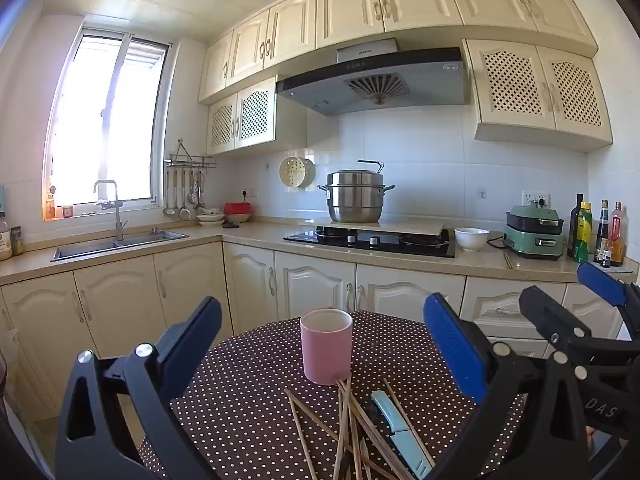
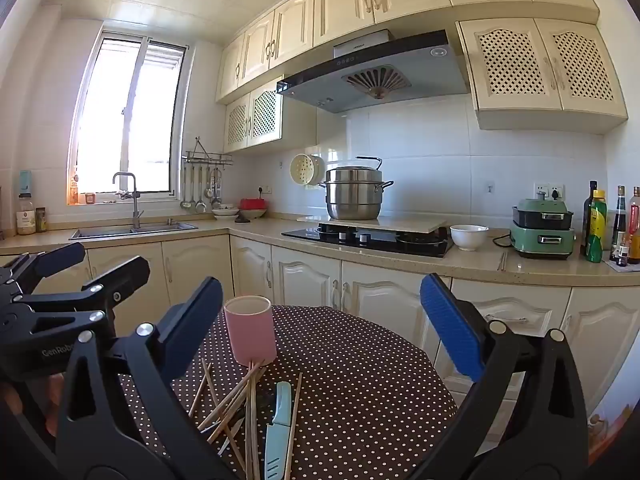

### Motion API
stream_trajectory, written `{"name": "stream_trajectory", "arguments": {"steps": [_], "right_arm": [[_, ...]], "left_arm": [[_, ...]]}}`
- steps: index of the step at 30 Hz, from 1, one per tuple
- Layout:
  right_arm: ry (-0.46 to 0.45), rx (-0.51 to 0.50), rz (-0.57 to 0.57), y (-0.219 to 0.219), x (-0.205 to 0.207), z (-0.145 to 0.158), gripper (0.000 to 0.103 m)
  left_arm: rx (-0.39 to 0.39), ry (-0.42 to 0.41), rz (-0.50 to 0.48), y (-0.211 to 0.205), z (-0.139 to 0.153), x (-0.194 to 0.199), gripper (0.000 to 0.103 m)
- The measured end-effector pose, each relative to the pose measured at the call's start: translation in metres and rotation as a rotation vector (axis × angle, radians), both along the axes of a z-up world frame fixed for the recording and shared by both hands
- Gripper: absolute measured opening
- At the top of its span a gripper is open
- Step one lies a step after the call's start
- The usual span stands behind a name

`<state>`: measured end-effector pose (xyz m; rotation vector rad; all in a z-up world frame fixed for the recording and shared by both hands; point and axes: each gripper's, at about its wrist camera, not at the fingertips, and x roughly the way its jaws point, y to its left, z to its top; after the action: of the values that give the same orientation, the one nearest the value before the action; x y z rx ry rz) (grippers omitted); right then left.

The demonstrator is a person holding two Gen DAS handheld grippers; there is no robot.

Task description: Organize utensils

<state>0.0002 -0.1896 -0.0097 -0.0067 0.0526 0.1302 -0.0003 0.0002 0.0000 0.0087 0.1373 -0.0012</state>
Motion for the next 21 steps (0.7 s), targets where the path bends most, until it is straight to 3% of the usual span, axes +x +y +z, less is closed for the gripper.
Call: {"name": "stream_trajectory", "arguments": {"steps": [14, 21], "right_arm": [[-0.007, -0.002, -0.004, 0.000, 0.004, -0.012, 0.097], [0.009, 0.010, -0.001, -0.003, 0.002, -0.005, 0.097]], "left_arm": [[0.003, 0.007, -0.001, -0.002, 0.000, 0.000, 0.099], [0.002, 0.010, -0.002, 0.001, -0.003, 0.002, 0.099]]}}
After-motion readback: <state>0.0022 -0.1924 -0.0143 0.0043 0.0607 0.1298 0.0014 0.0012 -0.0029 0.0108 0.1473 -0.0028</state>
